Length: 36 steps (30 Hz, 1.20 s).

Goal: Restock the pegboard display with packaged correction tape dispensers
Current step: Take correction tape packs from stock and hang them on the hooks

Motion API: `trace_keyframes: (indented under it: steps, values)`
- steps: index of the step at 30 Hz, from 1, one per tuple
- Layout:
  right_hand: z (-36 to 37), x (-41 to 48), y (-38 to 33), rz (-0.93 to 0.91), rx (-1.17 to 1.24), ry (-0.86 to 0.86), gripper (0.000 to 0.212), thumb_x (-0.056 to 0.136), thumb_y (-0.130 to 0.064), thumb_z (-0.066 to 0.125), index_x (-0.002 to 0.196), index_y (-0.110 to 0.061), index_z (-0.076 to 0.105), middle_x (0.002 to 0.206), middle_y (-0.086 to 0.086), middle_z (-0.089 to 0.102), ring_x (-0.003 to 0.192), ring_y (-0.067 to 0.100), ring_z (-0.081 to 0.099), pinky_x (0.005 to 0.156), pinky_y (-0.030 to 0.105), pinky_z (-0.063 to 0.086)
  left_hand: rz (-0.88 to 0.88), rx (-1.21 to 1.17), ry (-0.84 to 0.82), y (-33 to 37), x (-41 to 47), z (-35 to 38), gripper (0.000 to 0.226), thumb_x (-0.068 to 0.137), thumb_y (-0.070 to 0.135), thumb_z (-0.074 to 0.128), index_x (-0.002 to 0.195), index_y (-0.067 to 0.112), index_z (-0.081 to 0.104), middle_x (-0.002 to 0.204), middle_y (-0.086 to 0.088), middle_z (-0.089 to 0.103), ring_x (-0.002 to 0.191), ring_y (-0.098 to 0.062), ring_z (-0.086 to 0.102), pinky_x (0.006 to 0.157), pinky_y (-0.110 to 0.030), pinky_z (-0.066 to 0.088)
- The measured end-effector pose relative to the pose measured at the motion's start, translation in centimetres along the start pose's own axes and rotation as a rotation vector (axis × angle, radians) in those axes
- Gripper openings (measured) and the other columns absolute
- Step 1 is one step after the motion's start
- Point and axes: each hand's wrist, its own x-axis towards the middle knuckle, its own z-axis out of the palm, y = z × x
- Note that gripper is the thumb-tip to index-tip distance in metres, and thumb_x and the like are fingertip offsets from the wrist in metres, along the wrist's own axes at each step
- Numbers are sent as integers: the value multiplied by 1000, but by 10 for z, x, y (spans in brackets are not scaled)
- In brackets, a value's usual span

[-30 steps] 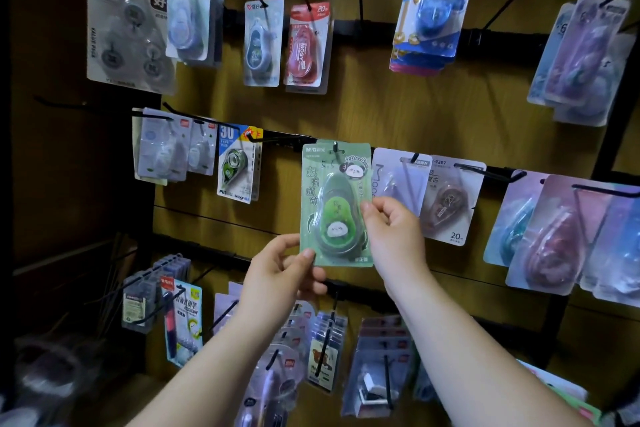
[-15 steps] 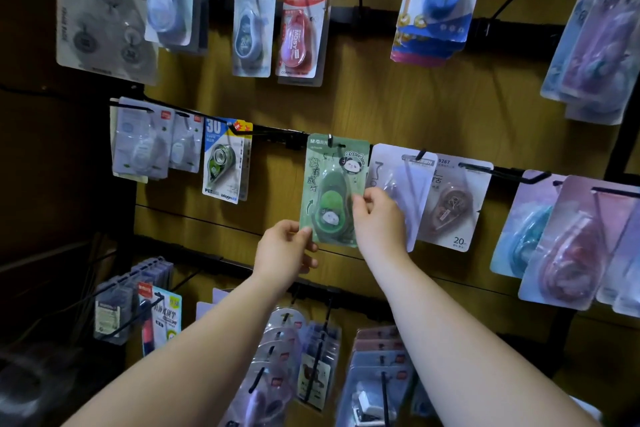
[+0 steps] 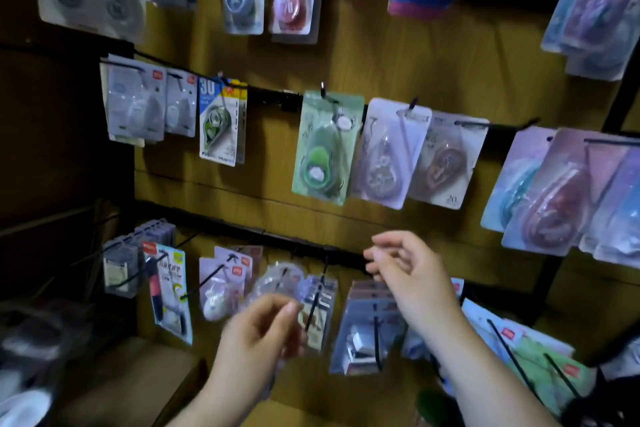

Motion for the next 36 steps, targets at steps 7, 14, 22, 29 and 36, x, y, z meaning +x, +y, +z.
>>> trace_keyframes:
  steps: [7, 14, 22, 29, 36]
  values:
    - [2, -91, 99, 331, -12, -123, 31, 88, 4, 48, 70, -21, 55, 68, -2, 62, 51, -6, 59, 56, 7, 47, -354, 111, -33, -131, -66, 10, 25, 88, 1, 49, 65, 6, 56, 35, 0, 54, 31, -4, 49, 36, -12, 37]
    - [19, -153, 243, 778, -113, -67, 35, 87, 8, 44, 63, -17, 50, 71, 19, 61, 53, 10, 57, 50, 14, 45, -619, 348, -80, -253, -102, 9, 26, 87, 8, 52, 64, 19, 55, 38, 7, 58, 53, -15, 58, 59, -28, 43]
    - [56, -171, 332, 988, -301, -144, 36, 90, 3, 39, 123, -7, 51, 127, 13, 56, 97, 19, 58, 69, 20, 41, -823, 390, -249, -339, -116, 26, 17, 90, 4, 47, 91, 15, 60, 85, -2, 63, 71, -13, 52, 57, -6, 39]
    - [86, -173, 380, 1068, -243, -104, 49, 87, 0, 40, 132, -19, 44, 137, 12, 48, 114, 28, 52, 84, 28, 40, -875, 392, -265, -386, -118, 51, 47, 90, 8, 48, 135, 5, 35, 139, -11, 36, 121, -28, 47, 88, -19, 36]
    - [95, -174, 382, 1098, -268, -147, 53, 90, 0, 40, 139, -20, 35, 146, 4, 36, 131, 26, 39, 111, 39, 34, -837, 252, -299, -407, -103, 53, 12, 91, 0, 42, 92, 0, 55, 89, -12, 57, 80, -16, 55, 59, -8, 43]
